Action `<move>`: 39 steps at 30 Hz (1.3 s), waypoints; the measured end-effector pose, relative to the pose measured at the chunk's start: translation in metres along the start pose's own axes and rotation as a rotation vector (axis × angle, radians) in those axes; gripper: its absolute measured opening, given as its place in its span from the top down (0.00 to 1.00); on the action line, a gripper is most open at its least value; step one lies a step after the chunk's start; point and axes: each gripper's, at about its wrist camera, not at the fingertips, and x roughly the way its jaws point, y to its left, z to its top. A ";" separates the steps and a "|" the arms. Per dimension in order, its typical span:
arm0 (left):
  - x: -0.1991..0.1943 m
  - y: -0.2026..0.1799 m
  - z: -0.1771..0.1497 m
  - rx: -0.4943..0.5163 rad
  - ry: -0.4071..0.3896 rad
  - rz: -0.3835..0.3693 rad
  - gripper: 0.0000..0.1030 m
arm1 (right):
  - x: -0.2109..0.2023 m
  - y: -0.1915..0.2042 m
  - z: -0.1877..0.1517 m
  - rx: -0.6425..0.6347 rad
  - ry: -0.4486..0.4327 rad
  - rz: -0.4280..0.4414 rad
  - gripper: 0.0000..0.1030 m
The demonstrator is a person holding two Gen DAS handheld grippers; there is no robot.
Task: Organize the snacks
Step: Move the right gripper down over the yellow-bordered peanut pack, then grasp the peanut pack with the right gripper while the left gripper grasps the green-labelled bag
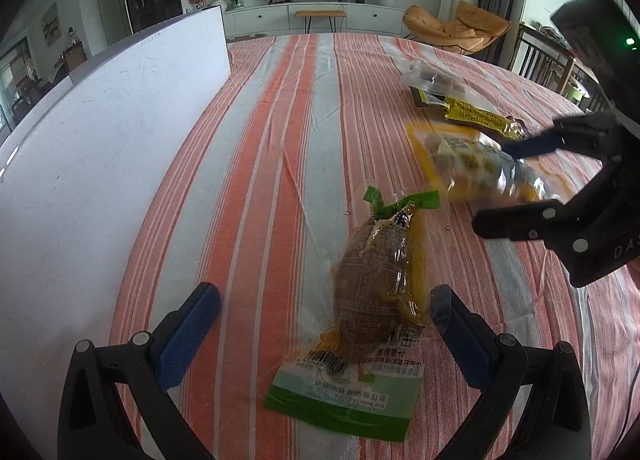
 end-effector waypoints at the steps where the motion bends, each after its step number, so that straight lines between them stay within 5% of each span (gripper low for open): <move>1: 0.000 0.000 0.000 0.000 0.000 0.000 0.00 | 0.003 -0.002 -0.002 0.036 0.037 0.000 0.12; 2: 0.000 0.000 0.000 0.000 0.000 0.000 0.00 | 0.001 -0.002 -0.006 0.057 0.049 -0.017 0.19; 3: 0.000 0.000 0.000 0.001 0.000 0.001 0.00 | -0.003 0.000 -0.010 0.056 0.043 -0.059 0.43; 6: 0.000 0.000 0.000 0.001 0.000 0.001 0.00 | -0.017 -0.008 -0.030 0.171 0.043 -0.033 0.44; 12: 0.000 -0.001 0.000 0.002 -0.001 0.002 0.00 | -0.051 0.008 -0.102 0.338 0.008 -0.096 0.43; 15: 0.000 -0.001 0.000 0.002 -0.001 0.003 0.00 | -0.061 0.024 -0.123 0.369 -0.037 -0.101 0.29; 16: 0.000 -0.001 0.000 0.002 -0.001 0.004 0.00 | -0.065 0.025 -0.127 0.382 -0.057 -0.078 0.22; 21: 0.000 0.000 0.000 0.032 0.031 -0.014 0.00 | -0.099 0.002 -0.136 0.482 -0.165 0.089 0.21; 24: -0.004 0.000 -0.003 0.048 0.058 -0.041 0.01 | -0.118 -0.018 -0.138 0.547 -0.202 0.095 0.19; 29: -0.009 -0.008 -0.002 0.076 0.056 -0.059 0.18 | -0.096 -0.011 -0.107 0.381 -0.028 0.074 0.16; 31: -0.011 -0.015 0.001 0.091 0.058 -0.054 0.38 | -0.073 0.005 -0.096 0.282 0.041 0.059 0.16; 34: -0.013 -0.019 0.004 0.096 0.070 -0.063 0.44 | -0.034 0.037 -0.094 0.105 0.190 -0.061 0.16; 37: -0.018 -0.009 -0.001 0.052 0.044 -0.108 0.46 | -0.046 0.020 -0.097 0.254 0.136 -0.010 0.42; 39: -0.024 -0.002 -0.007 0.007 0.027 -0.145 0.48 | -0.056 0.004 -0.105 0.342 0.124 -0.004 0.43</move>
